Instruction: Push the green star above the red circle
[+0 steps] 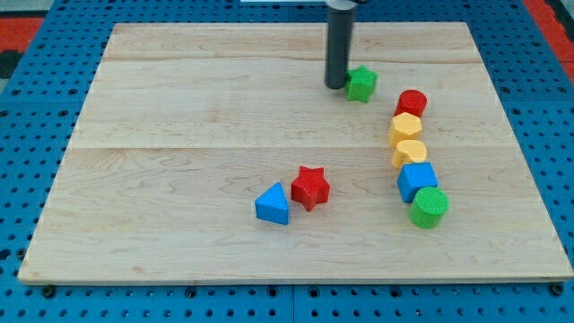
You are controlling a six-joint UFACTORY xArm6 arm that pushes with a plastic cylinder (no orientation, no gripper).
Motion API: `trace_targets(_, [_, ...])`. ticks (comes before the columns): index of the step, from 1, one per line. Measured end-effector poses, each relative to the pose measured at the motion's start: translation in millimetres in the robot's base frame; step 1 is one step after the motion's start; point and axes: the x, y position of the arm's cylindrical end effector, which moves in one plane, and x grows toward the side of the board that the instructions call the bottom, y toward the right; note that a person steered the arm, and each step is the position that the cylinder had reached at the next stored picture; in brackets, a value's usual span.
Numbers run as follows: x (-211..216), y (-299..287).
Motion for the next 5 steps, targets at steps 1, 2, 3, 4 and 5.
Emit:
trace_targets(1, [-5,57])
trace_targets(2, [-10,52])
trace_targets(3, [-74,60])
trace_targets(4, [-77,145])
trace_targets(5, [-17,162])
